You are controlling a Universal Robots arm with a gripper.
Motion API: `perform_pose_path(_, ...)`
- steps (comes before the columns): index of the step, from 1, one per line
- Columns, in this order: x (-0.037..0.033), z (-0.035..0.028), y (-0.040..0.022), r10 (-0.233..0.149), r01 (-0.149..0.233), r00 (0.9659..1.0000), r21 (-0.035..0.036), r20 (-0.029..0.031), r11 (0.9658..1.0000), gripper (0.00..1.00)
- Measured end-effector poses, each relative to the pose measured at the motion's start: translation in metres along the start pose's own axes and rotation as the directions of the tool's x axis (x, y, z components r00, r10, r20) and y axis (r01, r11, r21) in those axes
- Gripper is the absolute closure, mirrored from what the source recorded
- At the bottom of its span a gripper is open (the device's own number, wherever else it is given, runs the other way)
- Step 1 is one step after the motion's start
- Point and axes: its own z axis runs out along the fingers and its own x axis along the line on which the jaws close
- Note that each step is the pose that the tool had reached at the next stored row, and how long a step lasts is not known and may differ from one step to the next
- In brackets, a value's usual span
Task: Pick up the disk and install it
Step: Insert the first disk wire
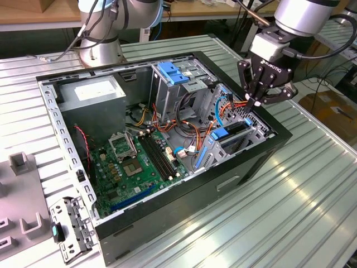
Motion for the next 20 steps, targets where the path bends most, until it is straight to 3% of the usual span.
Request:
perform_pose_path(3, 0.0001, -0.0012, -0.0001, -0.052, 0.052, 0.9986, 0.0015, 0.0001, 0.9986, 0.89)
perform_pose_path(8, 0.0004, -0.0066, -0.0008, -0.123, 0.123, 0.9924, 0.0019, -0.0001, 0.9924, 0.89)
perform_pose_path(11, -0.0001, -0.0073, -0.0041, -0.128, 0.128, 0.9917, -0.0003, 0.0009, 0.9917, 0.89)
perform_pose_path(20, -0.0029, -0.0075, -0.0243, -0.143, 0.143, 0.9897, -0.0059, 0.0027, 0.9897, 0.89)
